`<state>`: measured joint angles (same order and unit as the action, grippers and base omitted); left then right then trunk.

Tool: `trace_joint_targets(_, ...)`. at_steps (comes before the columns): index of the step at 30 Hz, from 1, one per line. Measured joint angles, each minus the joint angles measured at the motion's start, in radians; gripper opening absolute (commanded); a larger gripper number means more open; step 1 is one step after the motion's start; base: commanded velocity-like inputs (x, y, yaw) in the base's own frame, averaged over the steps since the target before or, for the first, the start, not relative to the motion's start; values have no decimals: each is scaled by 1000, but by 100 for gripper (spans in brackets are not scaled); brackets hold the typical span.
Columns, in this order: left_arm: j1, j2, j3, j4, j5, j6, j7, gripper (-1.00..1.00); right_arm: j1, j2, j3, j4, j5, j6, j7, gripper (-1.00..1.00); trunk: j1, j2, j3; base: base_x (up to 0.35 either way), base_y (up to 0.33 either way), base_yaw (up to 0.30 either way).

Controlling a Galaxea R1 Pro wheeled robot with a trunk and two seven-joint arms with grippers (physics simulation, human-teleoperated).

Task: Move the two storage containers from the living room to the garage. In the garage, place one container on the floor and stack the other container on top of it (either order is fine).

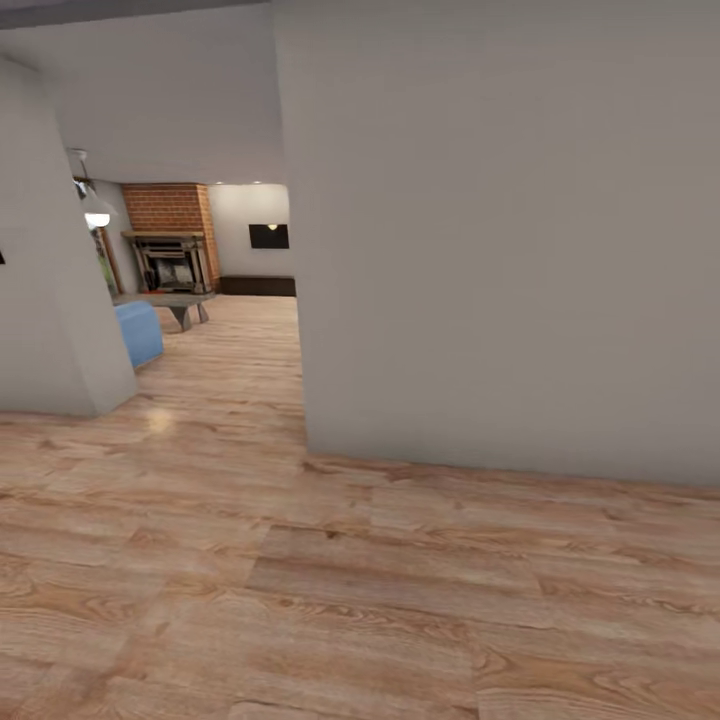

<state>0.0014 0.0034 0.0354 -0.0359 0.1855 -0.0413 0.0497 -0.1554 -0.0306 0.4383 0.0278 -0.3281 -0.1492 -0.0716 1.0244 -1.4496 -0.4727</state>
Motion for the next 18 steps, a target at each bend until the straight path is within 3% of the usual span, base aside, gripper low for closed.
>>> trace_joint_targets(18,0,0,0,0,0,-2,0,100,0,1,1,0,0,6,0,100,0,0,-3,322,0,263)
